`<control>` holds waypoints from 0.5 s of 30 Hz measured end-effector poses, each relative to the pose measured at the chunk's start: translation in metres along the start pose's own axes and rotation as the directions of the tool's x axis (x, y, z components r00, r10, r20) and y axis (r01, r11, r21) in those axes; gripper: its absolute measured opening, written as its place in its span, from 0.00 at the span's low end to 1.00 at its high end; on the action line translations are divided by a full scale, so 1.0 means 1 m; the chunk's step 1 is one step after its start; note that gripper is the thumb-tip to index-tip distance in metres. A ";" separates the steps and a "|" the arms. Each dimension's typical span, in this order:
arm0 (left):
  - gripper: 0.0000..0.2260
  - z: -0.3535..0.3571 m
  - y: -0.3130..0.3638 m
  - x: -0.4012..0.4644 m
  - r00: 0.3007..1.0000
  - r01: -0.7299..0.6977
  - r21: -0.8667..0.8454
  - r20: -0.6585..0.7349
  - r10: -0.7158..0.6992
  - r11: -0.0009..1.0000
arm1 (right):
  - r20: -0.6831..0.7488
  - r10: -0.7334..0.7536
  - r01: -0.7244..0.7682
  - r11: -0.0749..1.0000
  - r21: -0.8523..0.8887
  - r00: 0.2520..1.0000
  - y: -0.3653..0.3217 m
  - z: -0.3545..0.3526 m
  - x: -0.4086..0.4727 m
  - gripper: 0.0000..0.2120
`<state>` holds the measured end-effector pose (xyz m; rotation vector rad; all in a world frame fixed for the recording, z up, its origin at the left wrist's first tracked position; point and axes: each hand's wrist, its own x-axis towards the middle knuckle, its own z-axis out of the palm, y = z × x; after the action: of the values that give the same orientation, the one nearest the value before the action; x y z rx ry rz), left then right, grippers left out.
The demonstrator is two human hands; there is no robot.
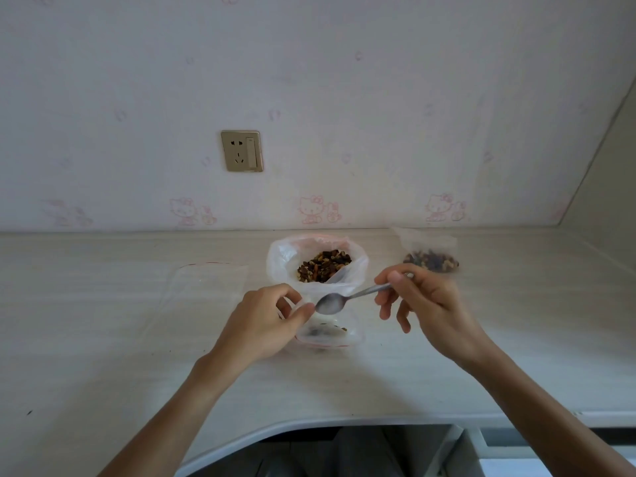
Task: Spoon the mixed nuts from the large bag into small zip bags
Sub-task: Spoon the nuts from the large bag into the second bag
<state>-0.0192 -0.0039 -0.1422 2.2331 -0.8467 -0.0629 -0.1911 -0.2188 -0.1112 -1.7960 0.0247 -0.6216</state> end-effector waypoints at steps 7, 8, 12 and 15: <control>0.11 -0.017 -0.004 0.010 0.997 0.044 -0.106 -0.063 -0.051 0.993 | -0.196 0.307 -0.225 0.909 0.352 0.932 0.018 0.005 0.020 0.13; 0.10 -0.019 -0.004 0.013 0.995 0.039 -0.113 -0.091 -0.049 0.993 | -0.206 0.332 -0.241 0.898 0.367 0.921 0.021 0.006 0.024 0.13; 0.08 -0.019 -0.001 0.032 0.948 -0.006 -0.123 -0.316 -0.034 0.992 | -0.253 0.347 -0.269 0.917 0.295 0.903 0.027 0.014 0.045 0.13; 0.20 -0.011 -0.001 0.049 0.880 0.068 -0.037 -0.469 -0.078 0.997 | -0.249 0.242 -0.226 0.970 0.092 0.938 0.027 0.024 0.060 0.12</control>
<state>0.0228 -0.0259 -0.1246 2.1257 -0.4898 0.4216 -0.1219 -0.2257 -0.1162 -1.6109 0.3884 -0.6725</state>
